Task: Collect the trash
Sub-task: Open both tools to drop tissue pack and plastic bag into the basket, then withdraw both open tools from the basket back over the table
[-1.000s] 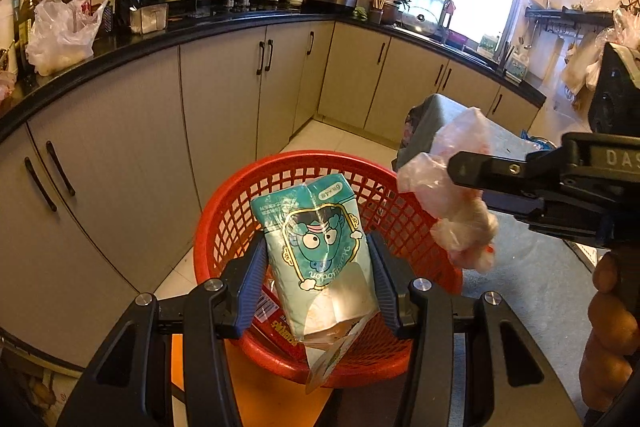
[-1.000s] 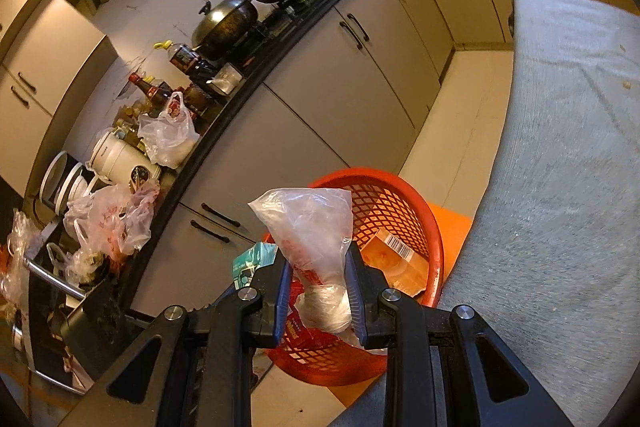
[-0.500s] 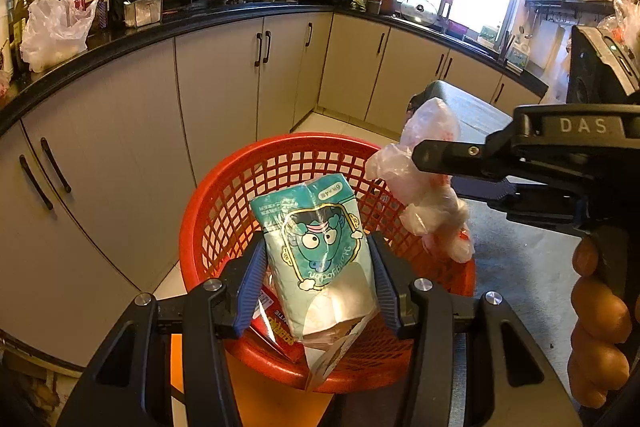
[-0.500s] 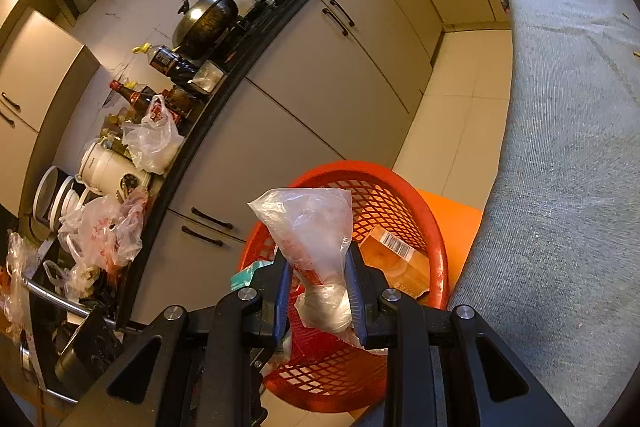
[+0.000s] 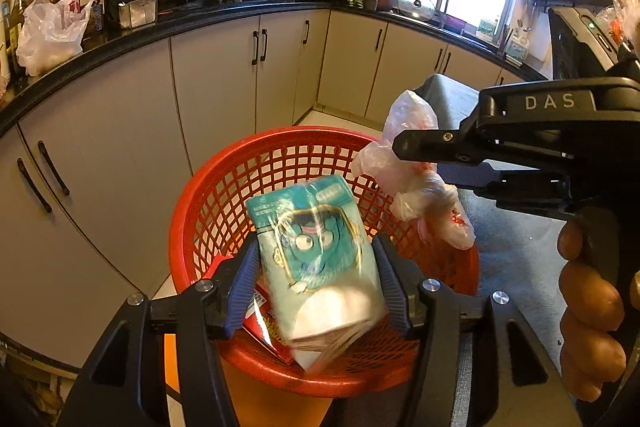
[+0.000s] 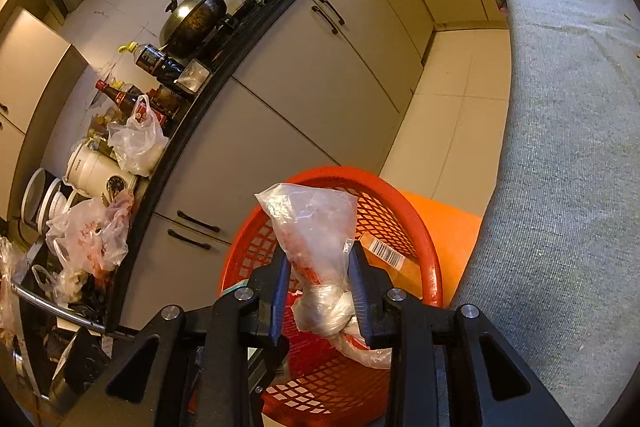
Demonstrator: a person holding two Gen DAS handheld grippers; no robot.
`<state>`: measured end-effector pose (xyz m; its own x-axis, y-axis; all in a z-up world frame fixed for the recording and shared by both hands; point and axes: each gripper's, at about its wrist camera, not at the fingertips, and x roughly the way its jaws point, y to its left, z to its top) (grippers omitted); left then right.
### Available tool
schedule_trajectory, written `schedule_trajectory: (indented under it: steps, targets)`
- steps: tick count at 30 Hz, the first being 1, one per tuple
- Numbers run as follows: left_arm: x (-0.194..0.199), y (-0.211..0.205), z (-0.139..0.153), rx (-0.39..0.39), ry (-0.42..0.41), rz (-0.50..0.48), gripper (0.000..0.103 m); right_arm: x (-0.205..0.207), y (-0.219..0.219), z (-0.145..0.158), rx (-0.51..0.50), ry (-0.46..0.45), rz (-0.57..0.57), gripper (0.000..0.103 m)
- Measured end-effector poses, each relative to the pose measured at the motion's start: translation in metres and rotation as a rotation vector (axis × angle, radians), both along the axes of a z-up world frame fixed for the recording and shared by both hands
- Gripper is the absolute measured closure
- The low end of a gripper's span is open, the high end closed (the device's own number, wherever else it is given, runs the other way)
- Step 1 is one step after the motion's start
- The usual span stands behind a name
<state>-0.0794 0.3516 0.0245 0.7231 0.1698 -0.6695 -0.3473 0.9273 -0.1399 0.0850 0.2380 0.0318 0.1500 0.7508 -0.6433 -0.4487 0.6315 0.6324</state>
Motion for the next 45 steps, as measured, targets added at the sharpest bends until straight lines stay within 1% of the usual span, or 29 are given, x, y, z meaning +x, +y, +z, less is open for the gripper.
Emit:
schedule_trajectory:
  steps: [2, 4, 5, 15, 23, 27, 30, 33, 35, 37, 40, 45]
  targets:
    - [0.000, 0.000, 0.001, 0.000, -0.003, 0.000, 0.046, 0.000, -0.001, 0.002, 0.009, 0.001, 0.004, 0.065]
    - [-0.001, 0.000, 0.002, 0.000, -0.007, 0.003, 0.041, -0.002, -0.002, 0.005, 0.008, -0.013, 0.005, 0.060]
    - [-0.002, 0.000, 0.003, -0.003, -0.009, 0.005, 0.041, -0.003, -0.003, 0.008, 0.009, -0.020, 0.004, 0.059]
    - [-0.008, -0.009, 0.016, -0.003, -0.032, -0.005, 0.040, -0.005, -0.030, 0.025, 0.052, -0.038, -0.024, 0.058]
    - [-0.015, -0.017, 0.026, 0.011, -0.043, 0.002, 0.040, -0.012, -0.052, 0.037, 0.091, -0.041, -0.013, 0.057]
    - [-0.020, -0.013, 0.030, -0.003, -0.050, 0.016, 0.040, -0.016, -0.058, 0.041, 0.107, -0.040, -0.006, 0.057]
    - [-0.024, -0.012, 0.032, -0.001, -0.052, 0.033, 0.040, -0.019, -0.057, 0.040, 0.111, -0.034, 0.007, 0.057]
    - [-0.030, -0.009, 0.032, -0.007, -0.054, 0.050, 0.040, -0.022, -0.047, 0.035, 0.106, -0.022, 0.041, 0.050]
    - [-0.032, -0.006, 0.031, -0.013, -0.052, 0.056, 0.040, -0.025, -0.037, 0.032, 0.072, -0.034, 0.049, 0.045]
    - [-0.036, -0.004, 0.029, -0.015, -0.046, 0.062, 0.040, -0.030, -0.028, 0.033, 0.025, -0.065, 0.069, 0.045]
    - [-0.037, 0.000, 0.028, -0.018, -0.042, 0.069, 0.040, -0.026, -0.031, 0.030, 0.067, -0.029, 0.066, 0.045]
    - [-0.037, -0.005, 0.032, -0.021, -0.047, 0.051, 0.040, -0.025, -0.049, 0.035, 0.065, -0.052, 0.037, 0.045]
